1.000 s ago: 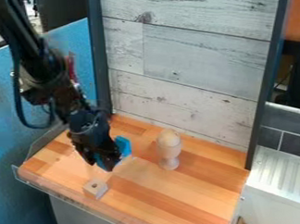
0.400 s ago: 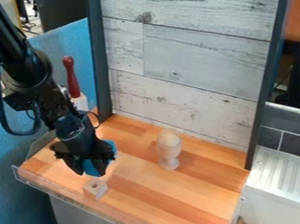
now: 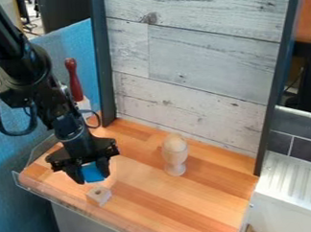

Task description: Put the blue block on top of the cube with a hole

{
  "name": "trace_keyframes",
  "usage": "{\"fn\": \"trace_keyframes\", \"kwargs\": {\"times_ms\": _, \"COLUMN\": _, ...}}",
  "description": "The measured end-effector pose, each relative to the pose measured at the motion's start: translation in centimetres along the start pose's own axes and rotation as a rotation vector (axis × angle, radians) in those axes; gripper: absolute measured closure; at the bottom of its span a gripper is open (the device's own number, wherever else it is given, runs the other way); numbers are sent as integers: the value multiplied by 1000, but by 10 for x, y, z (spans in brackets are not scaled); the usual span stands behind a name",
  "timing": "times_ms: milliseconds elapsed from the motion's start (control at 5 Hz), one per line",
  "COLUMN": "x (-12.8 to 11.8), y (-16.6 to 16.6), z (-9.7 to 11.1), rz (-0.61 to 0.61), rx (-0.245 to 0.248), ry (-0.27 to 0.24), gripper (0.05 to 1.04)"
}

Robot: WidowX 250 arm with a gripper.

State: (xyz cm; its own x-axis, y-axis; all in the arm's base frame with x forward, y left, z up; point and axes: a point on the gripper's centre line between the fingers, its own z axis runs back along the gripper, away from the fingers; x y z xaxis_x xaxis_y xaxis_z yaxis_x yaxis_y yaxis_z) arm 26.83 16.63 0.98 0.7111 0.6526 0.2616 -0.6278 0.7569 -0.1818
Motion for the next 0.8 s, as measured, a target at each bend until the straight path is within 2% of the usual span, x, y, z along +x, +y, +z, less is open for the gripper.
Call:
{"fn": "trace_keyframes", "kwargs": {"times_ms": 200, "x": -4, "y": -1, "z": 1, "rz": 134, "rx": 37, "ry": 42, "gripper": 489}}
{"fn": "trace_keyframes", "kwargs": {"times_ms": 400, "x": -4, "y": 1, "z": 1, "rz": 258, "rx": 62, "ry": 35, "gripper": 488}}
{"fn": "trace_keyframes", "kwargs": {"times_ms": 600, "x": -4, "y": -1, "z": -1, "rz": 355, "rx": 71, "ry": 6, "gripper": 488}}
{"fn": "trace_keyframes", "kwargs": {"times_ms": 800, "x": -6, "y": -2, "z": -7, "rz": 397, "rx": 89, "ry": -7, "gripper": 488}}
